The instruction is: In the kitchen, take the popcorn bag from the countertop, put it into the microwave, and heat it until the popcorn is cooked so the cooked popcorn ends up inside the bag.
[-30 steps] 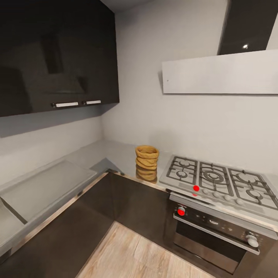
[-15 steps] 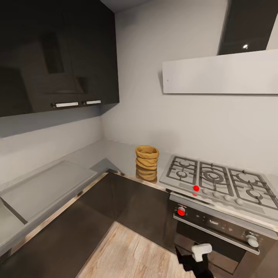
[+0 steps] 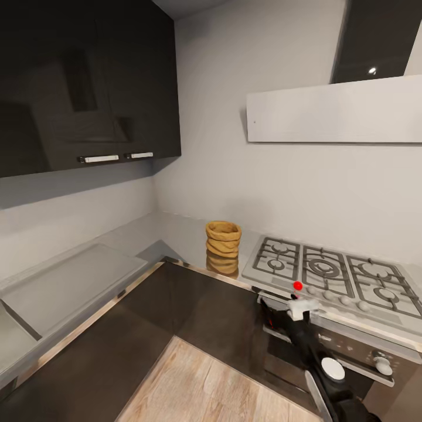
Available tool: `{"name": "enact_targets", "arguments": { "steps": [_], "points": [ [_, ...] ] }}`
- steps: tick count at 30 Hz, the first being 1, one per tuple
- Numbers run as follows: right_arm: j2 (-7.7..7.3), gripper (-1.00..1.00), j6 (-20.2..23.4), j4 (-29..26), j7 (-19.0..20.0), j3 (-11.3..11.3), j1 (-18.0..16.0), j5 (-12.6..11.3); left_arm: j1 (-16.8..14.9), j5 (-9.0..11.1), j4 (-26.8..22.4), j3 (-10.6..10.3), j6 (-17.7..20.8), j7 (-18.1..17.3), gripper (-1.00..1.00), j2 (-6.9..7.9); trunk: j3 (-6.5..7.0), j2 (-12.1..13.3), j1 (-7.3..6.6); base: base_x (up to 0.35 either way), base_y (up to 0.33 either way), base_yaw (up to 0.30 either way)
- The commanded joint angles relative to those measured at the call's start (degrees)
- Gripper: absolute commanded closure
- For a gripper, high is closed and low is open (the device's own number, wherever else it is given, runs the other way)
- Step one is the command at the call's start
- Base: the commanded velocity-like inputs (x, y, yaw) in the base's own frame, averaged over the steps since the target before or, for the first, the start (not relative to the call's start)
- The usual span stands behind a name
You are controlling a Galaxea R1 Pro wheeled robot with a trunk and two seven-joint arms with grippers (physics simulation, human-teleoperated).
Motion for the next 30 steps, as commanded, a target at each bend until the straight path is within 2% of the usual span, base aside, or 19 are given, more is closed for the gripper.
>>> {"name": "enact_targets", "arguments": {
  "steps": [1, 6, 7, 8, 11, 12, 15, 16, 17, 18, 20, 23, 26, 28, 30],
  "points": [
    [0.01, -1.0, 2.3, -0.2, -0.2, 0.0, -2.0, -0.1, 0.0, 0.0, 0.0, 0.4, -0.1, 0.0, -1.0, -0.02, -0.05, -0.1, 0.02, 0.0, 0.0, 0.0],
    [0.06, -1.0, 16.3, -0.3, -1.1, -0.1, -14.8, -0.2, 0.0, 0.0, 0.0, 0.4, -0.1, 0.0, -1.0, -0.02, -0.05, -0.1, 0.02, 0.0, 0.0, 0.0],
    [0.07, -1.0, 17.7, -0.3, -1.2, -0.1, -16.3, -0.2, 0.0, 0.0, 0.0, 0.4, -0.1, 0.0, -1.0, -0.02, -0.05, -0.1, 0.02, 0.0, 0.0, 0.0],
    [0.07, -1.0, 22.2, -0.3, -1.5, -0.1, -20.9, -0.2, 0.0, 0.0, 0.0, 0.4, -0.1, 0.0, -1.0, -0.02, -0.05, -0.1, 0.02, 0.0, 0.0, 0.0],
    [0.08, -1.0, 34.1, -0.3, -3.8, -0.1, -31.3, -0.2, 0.0, 0.0, 0.0, 0.4, -0.1, 0.0, -1.0, -0.02, -0.05, -0.1, 0.02, 0.0, 0.0, 0.0],
    [0.08, -1.0, 39.3, -0.3, -4.7, -0.2, -35.9, -0.3, 0.0, 0.0, 0.0, 0.4, -0.1, 0.0, -1.0, -0.02, -0.05, -0.1, 0.02, 0.0, 0.0, 0.0],
    [0.08, -1.0, 47.9, 0.1, -5.6, -0.2, -43.9, -0.3, 0.0, 0.0, 0.0, 0.4, -0.1, 0.0, -1.0, -0.02, -0.05, -0.1, 0.02, 0.0, 0.0, 0.0],
    [0.08, -1.0, 50.5, 1.7, -5.9, -0.2, -48.1, -0.3, 0.0, 0.0, 0.0, 0.4, -0.1, 0.0, -1.0, -0.02, -0.05, -0.1, 0.02, 0.0, 0.0, 0.0],
    [0.08, -1.0, 51.0, 2.4, -6.0, -0.2, -49.4, -0.3, 0.0, 0.0, 0.0, 0.4, -0.1, 0.0, -1.0, -0.02, -0.05, -0.1, 0.02, 0.0, 0.0, 0.0],
    [0.08, -1.0, 52.0, 5.2, -6.4, -0.3, -52.5, -0.3, 0.0, 0.0, 0.0, 0.4, 0.0, 0.0, -1.0, -0.02, -0.05, -0.1, 0.02, 0.0, 0.0, 0.0],
    [0.0, -1.0, 52.7, 13.7, -6.8, -1.2, -56.6, -0.3, 0.0, 0.0, 0.0, 0.3, 0.0, 0.0, -1.0, -0.02, -0.05, -0.1, 0.02, 0.0, 0.0, 0.0],
    [-0.13, -1.0, 52.9, 29.4, -7.1, -2.9, -62.6, -0.3, 0.0, 0.0, 0.0, 0.4, 0.0, 0.0, -1.0, -0.02, -0.05, -0.1, 0.02, 0.0, 0.0, 0.0],
    [-0.24, -1.0, 52.9, 45.3, -8.4, -3.4, -68.3, -0.3, 0.0, 0.0, 0.0, 0.4, 0.0, 0.0, -1.0, -0.02, -0.05, -0.1, 0.02, 0.0, 0.0, 0.0],
    [-0.26, -1.0, 52.9, 49.5, -9.4, -3.5, -70.4, -0.3, 0.0, 0.0, 0.0, 0.4, 0.0, 0.0, -1.0, -0.02, -0.05, -0.1, 0.02, 0.0, 0.0, 0.0],
    [-0.27, -1.0, 52.9, 51.5, -10.3, -3.6, -71.5, -0.3, 0.0, 0.0, 0.0, 0.4, 0.0, 0.0, -1.0, -0.02, -0.05, -0.1, 0.02, 0.0, 0.0, 0.0]
  ]
}}
